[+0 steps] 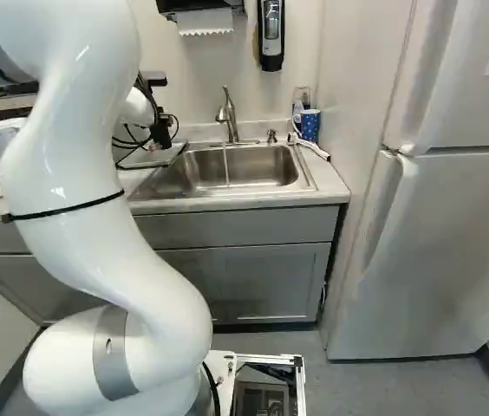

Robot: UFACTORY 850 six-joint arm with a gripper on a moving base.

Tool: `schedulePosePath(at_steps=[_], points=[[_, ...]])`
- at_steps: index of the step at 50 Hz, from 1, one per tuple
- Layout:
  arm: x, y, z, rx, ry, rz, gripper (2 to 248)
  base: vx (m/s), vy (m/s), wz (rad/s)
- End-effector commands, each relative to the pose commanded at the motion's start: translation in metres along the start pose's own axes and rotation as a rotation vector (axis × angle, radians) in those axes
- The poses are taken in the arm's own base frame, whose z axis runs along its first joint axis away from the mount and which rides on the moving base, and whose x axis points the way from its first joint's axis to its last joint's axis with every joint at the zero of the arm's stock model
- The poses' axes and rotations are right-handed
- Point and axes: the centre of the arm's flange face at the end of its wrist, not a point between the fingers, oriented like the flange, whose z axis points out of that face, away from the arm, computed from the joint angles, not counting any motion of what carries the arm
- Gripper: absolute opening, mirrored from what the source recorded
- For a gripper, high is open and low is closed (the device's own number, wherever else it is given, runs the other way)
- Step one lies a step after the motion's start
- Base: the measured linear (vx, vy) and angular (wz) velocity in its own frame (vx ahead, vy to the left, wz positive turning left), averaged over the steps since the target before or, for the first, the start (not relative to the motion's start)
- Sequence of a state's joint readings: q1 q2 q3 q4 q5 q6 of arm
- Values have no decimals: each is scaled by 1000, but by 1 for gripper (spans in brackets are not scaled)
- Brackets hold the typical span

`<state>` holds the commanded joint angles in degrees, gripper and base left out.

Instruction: Rinse the cup and place it in the tray

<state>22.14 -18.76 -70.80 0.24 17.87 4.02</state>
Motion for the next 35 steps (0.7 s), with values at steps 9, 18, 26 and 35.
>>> schedulePosePath(at_steps=[9, 18, 26, 35], points=[[-6, -4, 19, 0, -11, 17, 122, 0, 0, 0], [-15, -4, 27, -2, -26, 19, 122, 0, 0, 0], [-23, -3, 31, -3, -38, 19, 122, 0, 0, 0], [-22, -3, 31, -2, -25, 19, 122, 0, 0, 0]])
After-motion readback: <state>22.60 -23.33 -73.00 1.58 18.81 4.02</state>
